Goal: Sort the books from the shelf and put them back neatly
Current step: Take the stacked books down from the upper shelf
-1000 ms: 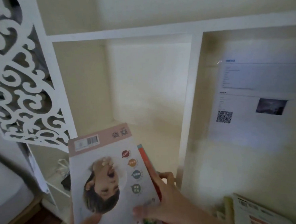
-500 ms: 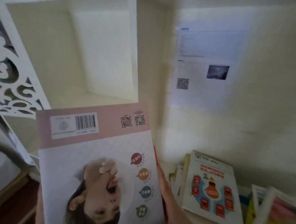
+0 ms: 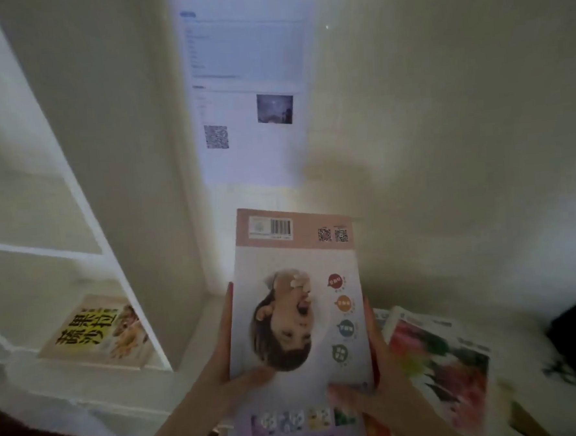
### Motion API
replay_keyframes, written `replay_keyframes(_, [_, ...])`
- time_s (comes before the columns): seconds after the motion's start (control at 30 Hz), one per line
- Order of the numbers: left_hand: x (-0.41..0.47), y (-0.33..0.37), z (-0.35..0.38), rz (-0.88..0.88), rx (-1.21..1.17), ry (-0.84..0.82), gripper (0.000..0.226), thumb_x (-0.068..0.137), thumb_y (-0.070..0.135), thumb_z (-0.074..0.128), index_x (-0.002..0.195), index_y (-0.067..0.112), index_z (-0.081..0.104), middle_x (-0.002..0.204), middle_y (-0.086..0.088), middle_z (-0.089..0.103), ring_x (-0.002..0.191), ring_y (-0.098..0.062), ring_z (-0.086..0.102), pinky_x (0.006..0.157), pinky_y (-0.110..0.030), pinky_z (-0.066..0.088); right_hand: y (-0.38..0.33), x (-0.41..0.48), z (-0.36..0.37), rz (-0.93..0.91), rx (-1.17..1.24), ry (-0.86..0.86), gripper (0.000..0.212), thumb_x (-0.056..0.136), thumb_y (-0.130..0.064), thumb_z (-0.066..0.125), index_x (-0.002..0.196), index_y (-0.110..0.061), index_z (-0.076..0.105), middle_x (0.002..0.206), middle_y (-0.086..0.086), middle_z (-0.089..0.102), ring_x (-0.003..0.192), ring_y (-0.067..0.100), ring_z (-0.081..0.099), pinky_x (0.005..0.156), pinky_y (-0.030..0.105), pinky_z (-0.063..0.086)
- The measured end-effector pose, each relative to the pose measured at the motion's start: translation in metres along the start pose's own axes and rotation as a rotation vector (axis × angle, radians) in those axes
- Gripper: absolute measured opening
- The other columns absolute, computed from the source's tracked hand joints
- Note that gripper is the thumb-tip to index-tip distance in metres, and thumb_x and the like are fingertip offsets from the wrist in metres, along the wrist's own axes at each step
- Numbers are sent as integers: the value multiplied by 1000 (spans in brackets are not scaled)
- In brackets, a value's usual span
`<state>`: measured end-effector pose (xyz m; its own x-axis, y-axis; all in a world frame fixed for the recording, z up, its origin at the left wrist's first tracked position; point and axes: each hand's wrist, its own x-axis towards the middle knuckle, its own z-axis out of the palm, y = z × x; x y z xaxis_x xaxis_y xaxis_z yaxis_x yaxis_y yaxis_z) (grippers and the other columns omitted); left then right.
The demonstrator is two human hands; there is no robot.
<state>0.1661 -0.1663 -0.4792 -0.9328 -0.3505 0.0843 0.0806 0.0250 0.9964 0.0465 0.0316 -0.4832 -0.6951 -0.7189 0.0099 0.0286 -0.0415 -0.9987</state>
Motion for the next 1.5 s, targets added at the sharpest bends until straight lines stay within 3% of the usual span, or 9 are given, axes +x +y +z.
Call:
replay_keyframes(0.17, [73,-49,36,-212,71,-182,113,64,30,81,143,46,3,146,18,30,121,4,50,89,-25,52,32,21,-53,118,-216,113,113,45,-47,91,137,-38,26,137,-17,49,115,-5,55,86,21,52])
replay_keyframes(0.27, [94,-94,50,-287,402,-216,119,56,83,65,139,55,-14,158,8,12,146,-18,18,115,-48,27,53,27,-74,359,-592,110,134,48,-73,76,144,-48,-13,155,-8,15,146,24,12,115,50,18])
replay_keyframes(0.4, [98,-113,62,-323,614,-186,127,35,105,19,136,43,-27,159,6,-9,147,-17,-10,118,-45,1,63,31,-79,509,-571,215,134,42,-79,66,148,-40,-5,155,-10,12,145,21,10,118,45,16])
replay_keyframes(0.57, [89,-107,57,-256,619,-95,117,37,105,14,135,48,-17,160,1,-2,148,-17,-5,119,-45,4,59,29,-73,492,-979,320,118,68,-71,66,147,-37,-15,159,-2,-6,146,25,-4,118,45,6])
replay_keyframes(0.7, [71,-68,22,-181,255,95,79,67,77,58,133,57,19,138,20,39,122,8,45,102,-32,45,25,39,-32,188,-913,220,102,47,-95,39,131,-64,-10,155,-19,3,145,11,1,117,42,9])
replay_keyframes(0.77, [55,-53,-6,-177,215,196,68,79,42,65,136,48,28,129,23,45,116,11,46,94,-15,39,13,49,1,85,-765,80,91,54,-95,41,131,-67,3,148,-33,9,141,-2,11,118,40,20])
replay_keyframes(0.9, [20,-36,-84,-75,177,472,50,83,22,60,127,43,49,114,21,66,112,4,57,94,-20,43,-6,70,86,-11,-685,-325,67,84,-51,63,124,-65,12,129,-42,17,116,-32,11,107,13,21])
replay_keyframes(1.03, [-13,-35,-156,-115,103,694,41,91,8,58,118,38,52,113,4,65,103,-3,61,96,-28,46,0,91,174,-63,-658,-576,66,90,-41,61,129,-60,12,130,-44,12,126,-23,13,102,1,13])
replay_keyframes(1.5, [-48,-166,-260,-565,-228,842,38,98,20,52,133,29,43,115,3,57,108,-18,57,95,-40,47,184,231,343,-26,-1329,-559,96,91,-30,61,151,-19,-14,160,8,-11,147,29,-12,119,40,2])
